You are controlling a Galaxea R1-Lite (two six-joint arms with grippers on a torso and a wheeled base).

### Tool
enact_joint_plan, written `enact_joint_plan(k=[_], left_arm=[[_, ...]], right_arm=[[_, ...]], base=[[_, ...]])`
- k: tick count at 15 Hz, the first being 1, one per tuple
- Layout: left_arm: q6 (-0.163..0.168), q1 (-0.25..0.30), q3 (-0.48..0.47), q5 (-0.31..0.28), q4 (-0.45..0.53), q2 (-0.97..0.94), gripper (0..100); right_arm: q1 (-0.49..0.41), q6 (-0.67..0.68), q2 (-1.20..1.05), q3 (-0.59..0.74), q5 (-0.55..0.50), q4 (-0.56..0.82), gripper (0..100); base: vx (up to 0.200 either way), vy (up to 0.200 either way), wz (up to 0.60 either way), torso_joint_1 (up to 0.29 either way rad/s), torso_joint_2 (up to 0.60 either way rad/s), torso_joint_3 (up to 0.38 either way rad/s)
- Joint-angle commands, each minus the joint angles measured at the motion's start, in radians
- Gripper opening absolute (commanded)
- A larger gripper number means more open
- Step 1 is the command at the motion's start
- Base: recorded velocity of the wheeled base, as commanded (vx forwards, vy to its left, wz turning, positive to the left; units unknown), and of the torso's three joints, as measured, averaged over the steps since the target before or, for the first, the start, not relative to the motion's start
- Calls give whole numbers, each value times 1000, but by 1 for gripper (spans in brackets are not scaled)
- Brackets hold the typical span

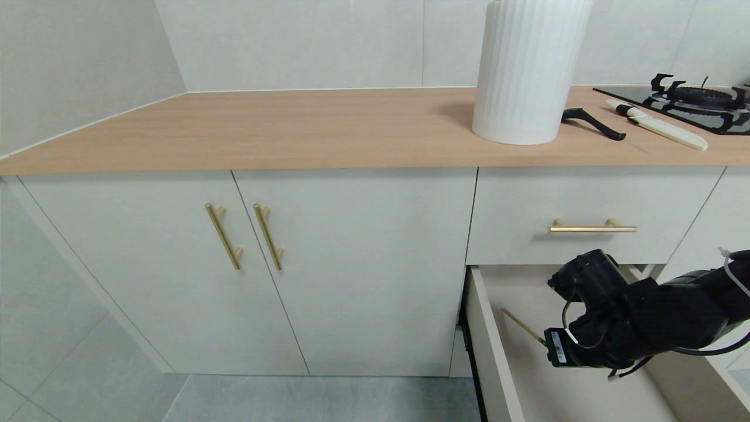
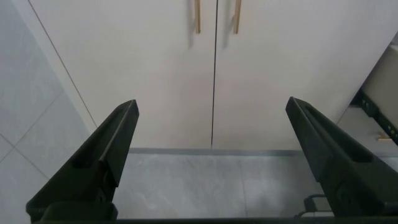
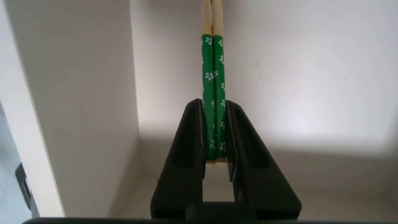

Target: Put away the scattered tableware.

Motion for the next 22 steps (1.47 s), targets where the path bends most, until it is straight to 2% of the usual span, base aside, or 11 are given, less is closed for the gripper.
enact_joint_plan(k=[1,3,6,14,17,18,22], left_arm=[[0,0,0,0,0,2,100],[0,0,0,0,0,2,100],[0,0,0,0,0,2,100],[0,0,0,0,0,2,100],[0,0,0,2,0,2,100],[0,0,0,2,0,2,100],[0,0,0,0,0,2,100]], right_arm=[[0,-1,-4,23,-7,-33,0],[-1,-1,67,79,-59,-230,0],[0,-4,177,140,-89,-420,0],[37,-2,306,142,-92,-437,0],[37,-2,322,145,-92,-492,0],[36,-2,322,146,-92,-495,100],[37,-2,303,148,-92,-495,100]], base=[[0,0,0,0,0,0],[0,0,0,0,0,0],[0,0,0,0,0,0],[0,0,0,0,0,0],[0,0,0,0,0,0],[0,0,0,0,0,0],[0,0,0,0,0,0]])
